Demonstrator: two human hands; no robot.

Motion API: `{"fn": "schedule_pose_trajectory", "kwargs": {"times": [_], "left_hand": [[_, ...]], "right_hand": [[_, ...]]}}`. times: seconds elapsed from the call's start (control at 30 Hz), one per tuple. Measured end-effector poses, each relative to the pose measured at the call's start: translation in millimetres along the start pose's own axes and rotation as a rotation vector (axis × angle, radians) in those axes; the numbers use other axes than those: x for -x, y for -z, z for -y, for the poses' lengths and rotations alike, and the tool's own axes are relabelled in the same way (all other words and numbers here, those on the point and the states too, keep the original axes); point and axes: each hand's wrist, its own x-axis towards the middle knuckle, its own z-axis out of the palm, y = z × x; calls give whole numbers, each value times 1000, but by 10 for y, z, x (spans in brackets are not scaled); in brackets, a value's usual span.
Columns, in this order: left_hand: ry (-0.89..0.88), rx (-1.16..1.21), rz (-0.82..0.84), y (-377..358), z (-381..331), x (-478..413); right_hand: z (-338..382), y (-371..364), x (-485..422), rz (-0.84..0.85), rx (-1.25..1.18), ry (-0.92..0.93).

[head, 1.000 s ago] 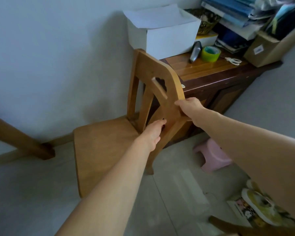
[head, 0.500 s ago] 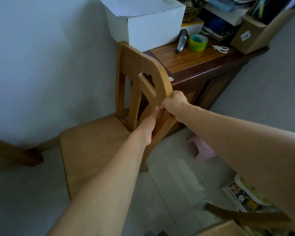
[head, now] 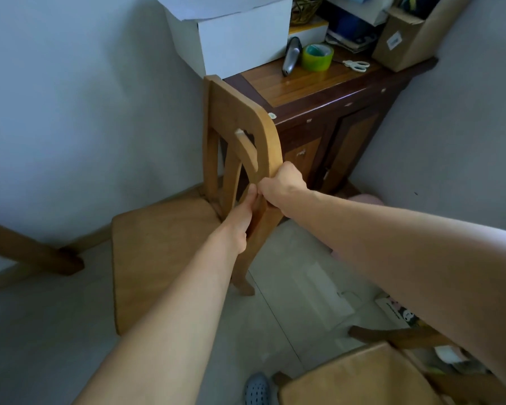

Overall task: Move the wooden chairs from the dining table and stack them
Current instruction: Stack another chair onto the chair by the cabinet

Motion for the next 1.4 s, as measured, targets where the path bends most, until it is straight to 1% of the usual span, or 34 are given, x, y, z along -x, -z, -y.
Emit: {"fn": "schedule_pose_trajectory", "kwargs": {"times": [0.1, 0.2, 0.3, 0.47, 0.63, 0.7, 0.8, 0.9, 0.97, 1.03, 1.17, 1.4], "left_hand": [[-27, -31, 14, -71, 173, 178], [-29, -35, 5, -203, 382, 412], [-20, -43, -14, -399, 567, 653], [21, -63, -26, -791, 817, 941], [66, -78, 12, -1201, 978, 1104], [72, -31, 25, -1325, 1028, 1123], [91, -10, 18, -1380, 1066, 1131], [108, -42, 28, -1321, 1112, 1065], [184, 6, 59, -1284, 1118, 1025], [254, 48, 94, -1253, 1092, 994], [285, 78, 109, -1258, 1010, 944], [289, 29, 158, -1464, 954, 920]], "right_hand": [[-158, 41, 206, -16, -26, -9], [-372, 113, 437, -42, 2, 1], [-622, 240, 657, -25, 12, 5], [-1023, 563, 931, -21, 39, 21], [-1349, 900, 1060, -41, 90, 32], [-1441, 1003, 1078, -20, 89, 29], [-1450, 1126, 1036, 50, 60, 23], [-1313, 1215, 904, 125, -110, -47], [-1213, 1234, 818, 152, -237, -140], [-1151, 1191, 734, 137, -299, -192], [-1102, 1120, 610, 58, -297, -183], [-1157, 1318, 460, 66, -264, -155]]}}
